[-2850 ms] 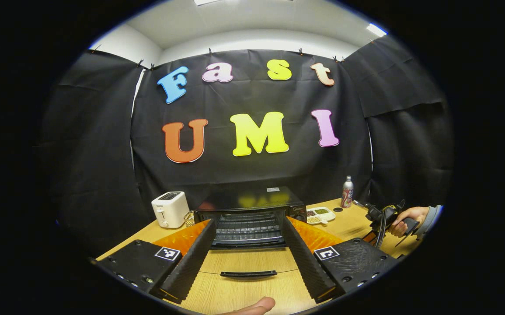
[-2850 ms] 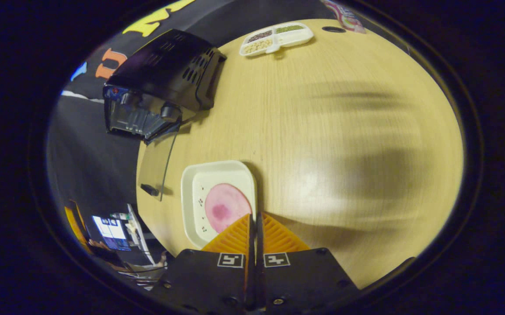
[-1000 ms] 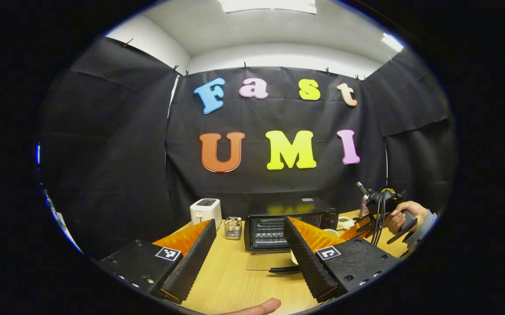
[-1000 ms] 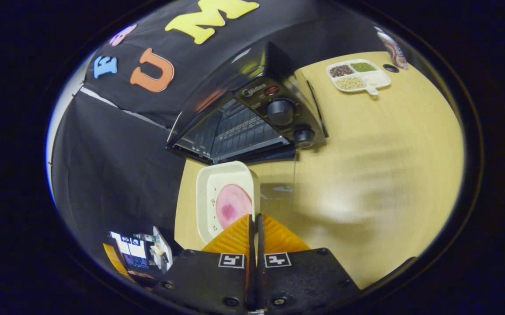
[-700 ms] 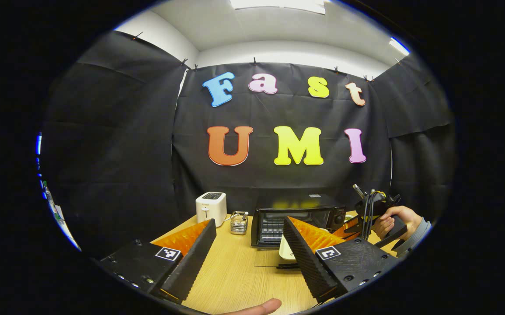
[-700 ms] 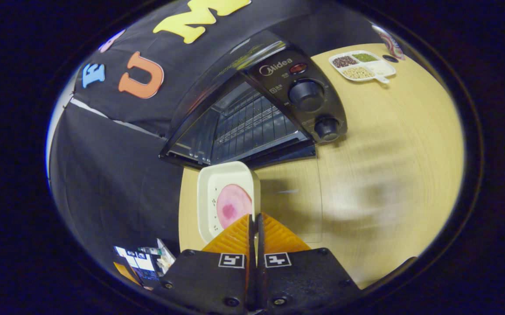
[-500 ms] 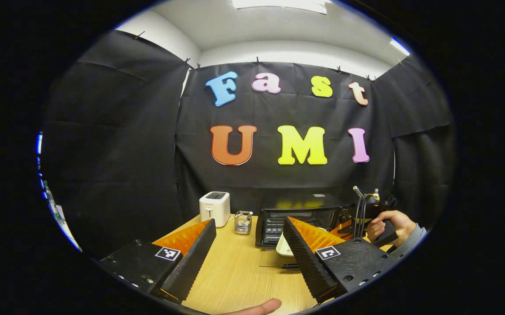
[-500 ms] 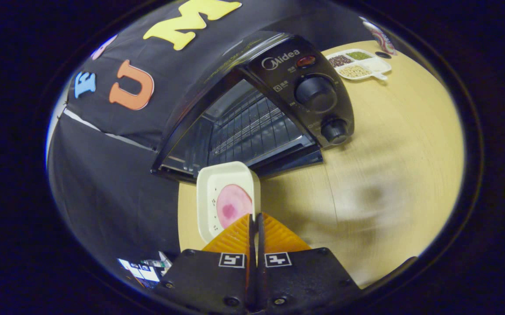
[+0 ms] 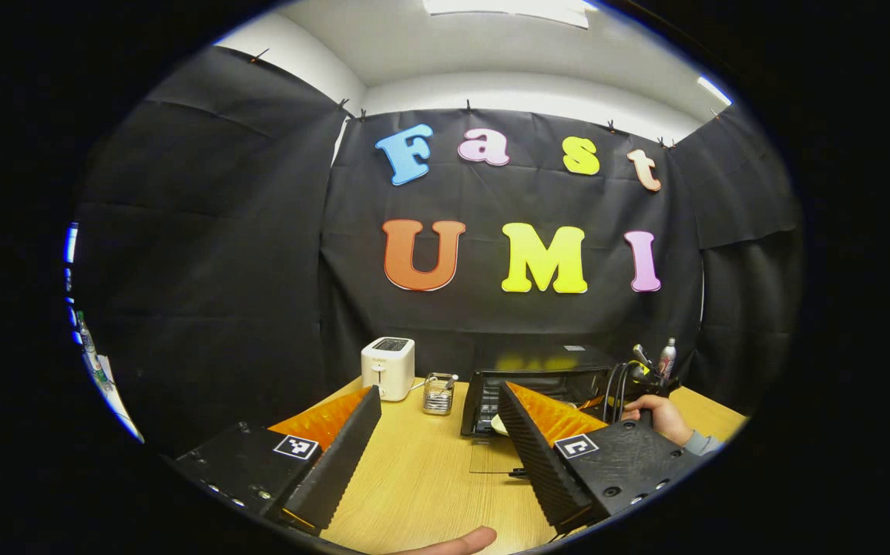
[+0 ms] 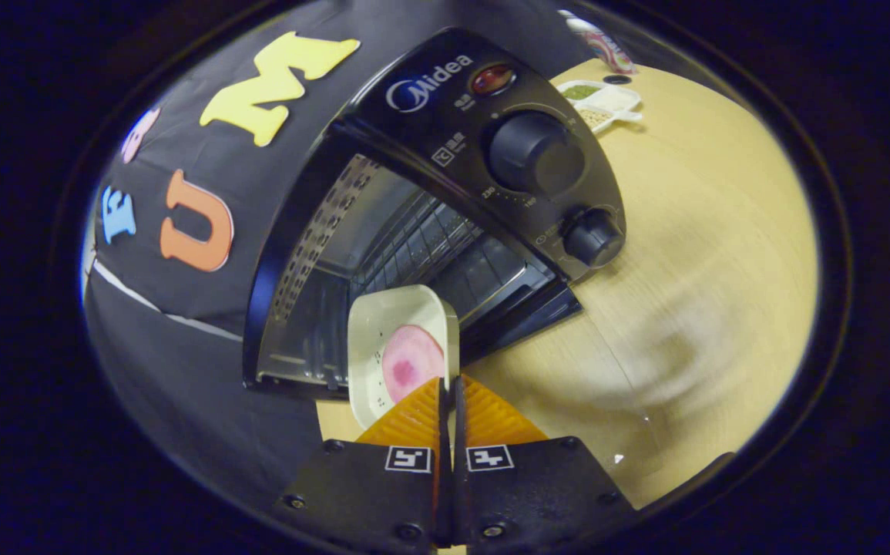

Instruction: Open the electric oven with the left hand, put the food in, and close the electric oven.

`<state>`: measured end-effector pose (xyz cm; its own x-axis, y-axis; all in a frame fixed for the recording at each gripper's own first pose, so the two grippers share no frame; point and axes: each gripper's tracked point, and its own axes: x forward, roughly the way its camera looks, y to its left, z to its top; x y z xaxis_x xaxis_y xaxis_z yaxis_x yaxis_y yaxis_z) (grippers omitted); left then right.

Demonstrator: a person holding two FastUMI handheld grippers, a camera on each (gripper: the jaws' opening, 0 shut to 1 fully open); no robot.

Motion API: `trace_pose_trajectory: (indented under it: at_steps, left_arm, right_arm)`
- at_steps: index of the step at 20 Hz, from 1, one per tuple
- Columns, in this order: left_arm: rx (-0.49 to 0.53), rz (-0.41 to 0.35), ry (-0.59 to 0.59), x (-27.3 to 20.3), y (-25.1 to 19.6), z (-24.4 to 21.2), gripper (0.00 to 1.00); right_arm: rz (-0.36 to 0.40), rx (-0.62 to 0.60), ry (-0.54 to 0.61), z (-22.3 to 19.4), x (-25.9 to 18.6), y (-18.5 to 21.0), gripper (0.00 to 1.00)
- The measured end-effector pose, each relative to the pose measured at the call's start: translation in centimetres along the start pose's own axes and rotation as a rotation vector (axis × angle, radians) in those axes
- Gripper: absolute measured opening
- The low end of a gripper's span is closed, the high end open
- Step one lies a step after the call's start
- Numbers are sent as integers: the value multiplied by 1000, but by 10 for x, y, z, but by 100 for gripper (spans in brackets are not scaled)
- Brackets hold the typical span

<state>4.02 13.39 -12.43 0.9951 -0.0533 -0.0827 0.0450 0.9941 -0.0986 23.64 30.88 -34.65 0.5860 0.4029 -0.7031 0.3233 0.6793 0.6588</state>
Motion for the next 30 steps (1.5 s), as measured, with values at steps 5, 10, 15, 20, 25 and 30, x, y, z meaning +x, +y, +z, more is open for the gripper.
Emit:
trace_pose_trajectory:
  at_steps: [5,10,15,20,25,30]
  left_arm:
    - [-12,0,24,-2,0,-6,95]
    - [-5,-2,33,-2,-3,-9,95]
    - [-5,-22,52,2,-10,-17,95]
    - [-13,-13,62,3,-7,-23,95]
    - [-3,-12,86,10,-8,-33,95]
    - [5,-12,106,12,-12,-40,95]
  right_arm:
    - [12,140,-140,14,14,6,1]
    - [33,207,-251,20,21,14,5]
    - [46,233,-299,18,36,25,2]
    - [73,205,-337,22,51,39,4]
    - [31,96,-521,49,34,24,0]
    - [37,-89,-601,41,21,33,7]
